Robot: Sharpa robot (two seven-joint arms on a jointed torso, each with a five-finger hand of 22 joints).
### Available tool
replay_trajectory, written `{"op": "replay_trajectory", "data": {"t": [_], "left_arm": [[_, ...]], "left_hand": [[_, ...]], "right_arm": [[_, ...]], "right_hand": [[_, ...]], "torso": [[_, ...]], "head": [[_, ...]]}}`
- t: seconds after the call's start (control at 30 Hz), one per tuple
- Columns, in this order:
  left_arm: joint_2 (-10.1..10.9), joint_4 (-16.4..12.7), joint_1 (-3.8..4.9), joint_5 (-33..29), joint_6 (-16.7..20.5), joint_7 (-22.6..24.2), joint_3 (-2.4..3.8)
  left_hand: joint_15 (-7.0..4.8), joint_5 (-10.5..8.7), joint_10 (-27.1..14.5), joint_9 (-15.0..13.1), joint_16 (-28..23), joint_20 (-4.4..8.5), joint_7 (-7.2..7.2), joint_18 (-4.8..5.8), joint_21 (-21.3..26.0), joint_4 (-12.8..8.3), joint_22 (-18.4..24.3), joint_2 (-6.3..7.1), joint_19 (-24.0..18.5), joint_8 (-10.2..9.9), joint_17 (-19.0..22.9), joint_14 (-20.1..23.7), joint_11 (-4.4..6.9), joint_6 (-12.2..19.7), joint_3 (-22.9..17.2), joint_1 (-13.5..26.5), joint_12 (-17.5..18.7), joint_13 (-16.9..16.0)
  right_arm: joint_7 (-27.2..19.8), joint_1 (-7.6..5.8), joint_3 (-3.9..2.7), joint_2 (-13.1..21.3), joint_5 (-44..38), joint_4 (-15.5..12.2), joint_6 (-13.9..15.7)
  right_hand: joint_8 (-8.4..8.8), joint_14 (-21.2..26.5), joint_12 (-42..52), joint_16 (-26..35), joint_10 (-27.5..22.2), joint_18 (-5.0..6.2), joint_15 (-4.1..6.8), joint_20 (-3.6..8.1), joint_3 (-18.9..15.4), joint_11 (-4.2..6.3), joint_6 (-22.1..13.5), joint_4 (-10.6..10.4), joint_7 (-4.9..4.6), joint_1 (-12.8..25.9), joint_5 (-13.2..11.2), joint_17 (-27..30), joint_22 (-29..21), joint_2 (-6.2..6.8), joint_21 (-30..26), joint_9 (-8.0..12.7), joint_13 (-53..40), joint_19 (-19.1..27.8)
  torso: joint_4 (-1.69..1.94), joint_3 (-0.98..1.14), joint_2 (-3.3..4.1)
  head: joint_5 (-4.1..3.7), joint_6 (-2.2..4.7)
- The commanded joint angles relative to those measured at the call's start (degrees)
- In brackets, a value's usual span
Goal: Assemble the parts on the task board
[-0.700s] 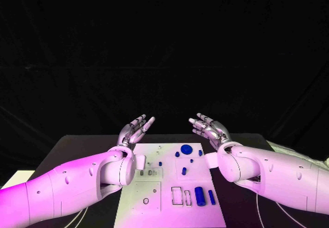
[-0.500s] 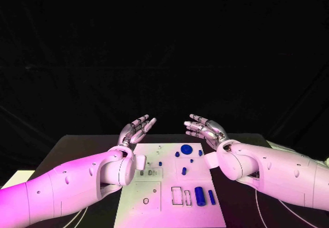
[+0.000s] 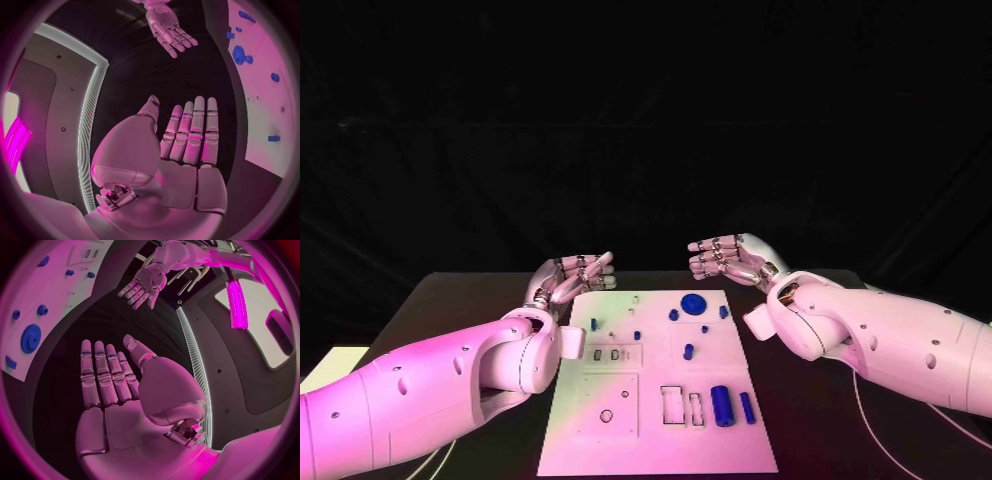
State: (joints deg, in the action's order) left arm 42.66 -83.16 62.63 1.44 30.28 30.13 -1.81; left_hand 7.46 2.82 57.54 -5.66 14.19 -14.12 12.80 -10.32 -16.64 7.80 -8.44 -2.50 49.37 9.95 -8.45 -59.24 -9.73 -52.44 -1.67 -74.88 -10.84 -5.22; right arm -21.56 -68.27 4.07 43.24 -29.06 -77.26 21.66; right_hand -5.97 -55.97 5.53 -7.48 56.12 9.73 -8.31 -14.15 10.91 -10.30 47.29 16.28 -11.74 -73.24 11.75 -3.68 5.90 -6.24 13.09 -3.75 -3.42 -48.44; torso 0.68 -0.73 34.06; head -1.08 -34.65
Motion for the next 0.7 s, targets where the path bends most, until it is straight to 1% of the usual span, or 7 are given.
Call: {"op": "replay_trajectory", "data": {"t": [0.03, 0.17, 0.33, 0.4, 0.47, 0.53, 0.7], "left_arm": [[1.5, -1.8, 0.22, 2.2, -2.5, 0.9, 0.1], [4.0, -4.9, 0.33, 2.6, -3.5, 0.7, 0.31], [6.7, -9.2, 0.45, 2.8, -4.7, 0.3, 0.79], [7.3, -10.5, 0.49, 2.9, -5.0, 0.1, 0.92], [7.8, -11.9, 0.6, 2.9, -5.2, -0.1, 1.07], [8.2, -13.2, 0.69, 3.0, -5.4, -0.2, 1.2], [8.8, -15.7, 0.81, 2.7, -5.8, -0.4, 1.44]], "left_hand": [[-0.04, -0.03, 0.6, 0.1, -0.2, 0.13, -0.06, -0.27, -0.2, -0.6, 0.1, 0.15, 0.6, -0.3, -0.2, -0.5, -0.01, -0.6, 0.1, -0.8, 0.6, 0.1], [-0.14, -0.03, 1.0, 0.2, -0.4, 0.26, -0.13, -0.25, -0.1, -0.9, 0.2, 0.05, 1.0, -0.5, -0.4, -0.9, 0.08, -1.0, 0.2, -1.3, 0.9, 0.3], [-0.23, -0.03, 1.5, 0.3, -0.6, 0.35, -0.2, -0.25, -0.1, -1.2, 0.3, -0.05, 1.3, -0.8, -0.7, -1.2, 0.18, -1.3, 0.2, -1.6, 1.2, 0.3], [-0.34, -0.03, 1.8, 0.3, -0.6, 0.45, -0.25, -0.26, -0.1, -1.3, 0.3, -0.15, 1.6, -0.9, -0.8, -1.6, 0.25, -1.5, 0.2, -1.8, 1.3, 0.4], [-0.51, -0.03, 2.1, 0.4, -0.5, 0.61, -0.27, -0.26, -0.2, -1.4, 0.4, -0.23, 2.2, -1.2, -1.2, -2.3, 0.31, -1.7, 0.3, -1.8, 1.7, 0.4], [-0.61, -0.03, 2.2, 0.5, -0.4, 0.71, -0.27, -0.26, -0.3, -1.4, 0.4, -0.28, 2.6, -1.4, -1.4, -2.8, 0.33, -1.8, 0.4, -1.8, 1.9, 0.5], [-0.57, -0.03, 2.1, 0.6, -0.5, 0.75, -0.23, -0.2, -0.2, -1.3, 0.5, -0.17, 2.7, -1.7, -1.6, -2.8, 0.26, -1.8, 0.7, -1.5, 2.4, 0.6]], "right_arm": [[1.1, -0.61, -0.25, 0.4, -11.5, 0.0, 2.2], [2.6, -1.48, -0.52, 0.7, -17.1, -0.1, 2.1], [6.3, -2.9, -0.84, 0.8, -28.1, 0.0, 0.6], [8.4, -3.45, -0.9, 0.9, -32.5, -0.1, -0.4], [10.8, -4.03, -0.94, 1.0, -37.3, -0.2, -1.7], [13.2, -4.45, -0.96, 1.2, -42.3, -0.4, -3.0], [18.4, -5.24, -0.99, 1.3, -54.2, -1.5, -5.2]], "right_hand": [[-0.13, -10.0, -0.3, -1.2, 8.0, 0.82, 2.61, 2.54, 4.8, 1.82, 7.9, 0.4, -0.34, -1.6, 0.7, -0.5, 1.1, 2.48, 3.8, -0.1, -0.1, -6.9], [-0.16, -14.3, -0.4, -2.2, 10.8, 0.81, 4.2, 4.33, 5.7, 2.82, 10.0, 0.3, 0.42, -1.7, 0.9, -1.2, 2.8, 3.69, 7.4, -0.3, -0.3, -10.7], [0.16, -20.8, -0.8, -4.3, 13.9, 0.52, 6.53, 6.92, 5.3, 4.17, 12.2, 0.3, 1.6, -2.1, 2.1, -3.1, 6.5, 5.25, 14.2, -0.3, -0.3, -14.6], [0.49, -23.8, -1.2, -5.7, 14.4, 0.58, 7.35, 7.91, 5.1, 4.6, 12.5, 0.2, 1.91, -2.5, 2.3, -4.2, 8.3, 5.65, 17.3, -0.2, -0.3, -16.4], [0.88, -26.8, -1.6, -7.4, 14.6, 0.72, 8.08, 8.76, 4.8, 5.04, 12.6, 0.1, 2.2, -2.3, 2.0, -5.5, 10.3, 5.98, 20.9, -0.1, -0.3, -19.0], [1.23, -28.9, -1.9, -8.8, 14.7, 0.69, 8.49, 9.17, 4.7, 5.31, 12.8, -0.2, 2.46, -1.5, 1.9, -6.8, 11.8, 6.25, 23.5, -0.1, -0.3, -20.5], [1.96, -30.6, -1.9, -13.9, 15.0, 0.62, 9.17, 9.66, 5.7, 5.74, 13.3, -0.2, 2.72, 0.0, 2.7, -11.0, 14.6, 6.76, 28.4, -0.2, -0.3, -21.6]], "torso": [[0.39, 0.22, 1.38], [0.34, 0.48, 2.82], [0.51, 0.56, 4.51], [0.7, 0.59, 5.1], [1.06, 0.57, 5.78], [1.23, 0.55, 6.5], [1.44, 0.83, 7.89]], "head": [[-0.16, 0.17], [-0.39, 0.84], [-0.65, 1.24], [-0.94, 1.52], [-1.63, 1.94], [-1.92, 2.1], [-2.53, 2.48]]}}
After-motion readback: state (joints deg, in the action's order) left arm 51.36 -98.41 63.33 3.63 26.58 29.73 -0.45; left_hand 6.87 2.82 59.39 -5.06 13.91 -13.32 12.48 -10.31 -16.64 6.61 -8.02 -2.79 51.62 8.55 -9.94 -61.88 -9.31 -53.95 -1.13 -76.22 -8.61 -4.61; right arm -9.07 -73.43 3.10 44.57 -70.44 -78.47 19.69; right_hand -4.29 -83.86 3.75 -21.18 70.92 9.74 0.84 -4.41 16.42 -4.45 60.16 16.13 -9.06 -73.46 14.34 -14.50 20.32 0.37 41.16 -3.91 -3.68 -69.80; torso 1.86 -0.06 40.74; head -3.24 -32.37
